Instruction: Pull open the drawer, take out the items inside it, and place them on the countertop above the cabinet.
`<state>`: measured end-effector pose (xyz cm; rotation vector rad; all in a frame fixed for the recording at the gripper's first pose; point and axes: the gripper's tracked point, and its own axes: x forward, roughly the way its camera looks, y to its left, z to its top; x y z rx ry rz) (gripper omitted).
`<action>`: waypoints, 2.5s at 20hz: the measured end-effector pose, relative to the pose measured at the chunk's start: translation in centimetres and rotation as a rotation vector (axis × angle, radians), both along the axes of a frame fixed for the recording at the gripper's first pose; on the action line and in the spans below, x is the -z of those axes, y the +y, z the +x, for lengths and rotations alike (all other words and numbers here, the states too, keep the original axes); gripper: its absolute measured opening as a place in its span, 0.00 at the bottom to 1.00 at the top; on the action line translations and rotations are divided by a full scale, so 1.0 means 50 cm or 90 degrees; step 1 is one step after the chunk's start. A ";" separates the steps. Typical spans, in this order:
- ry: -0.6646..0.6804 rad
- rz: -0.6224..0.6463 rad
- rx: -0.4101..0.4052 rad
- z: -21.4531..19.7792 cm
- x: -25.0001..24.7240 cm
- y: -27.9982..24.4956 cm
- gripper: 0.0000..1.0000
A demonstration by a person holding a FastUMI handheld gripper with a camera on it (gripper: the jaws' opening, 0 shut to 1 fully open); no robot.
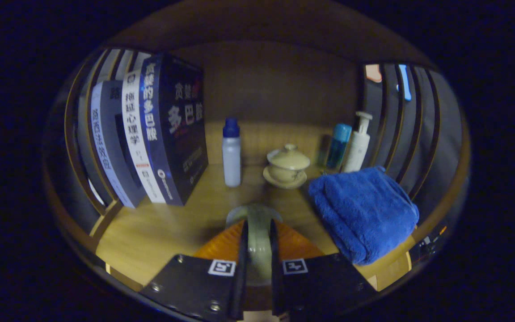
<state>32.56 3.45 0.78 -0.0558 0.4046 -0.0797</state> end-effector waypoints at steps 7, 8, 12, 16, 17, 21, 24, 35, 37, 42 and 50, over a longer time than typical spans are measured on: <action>-0.040 0.043 -0.040 -0.066 -0.044 0.021 0.94; -0.051 0.038 -0.032 -0.082 -0.061 0.015 0.94; -0.075 0.030 -0.024 -0.167 -0.115 0.015 0.99; -0.100 0.000 -0.008 -0.253 -0.164 0.004 1.00; -0.104 -0.009 -0.002 -0.277 -0.175 0.001 1.00; -0.129 0.005 0.001 -0.358 -0.214 0.008 1.00; -0.159 0.020 0.018 -0.434 -0.239 -0.006 1.00; -0.231 0.037 0.021 -0.696 -0.186 -0.047 0.99; -0.225 0.035 0.015 -0.726 -0.145 -0.054 0.99; -0.198 0.024 -0.014 -0.760 -0.026 -0.049 1.00; -0.143 0.012 -0.021 -0.732 0.161 -0.057 1.00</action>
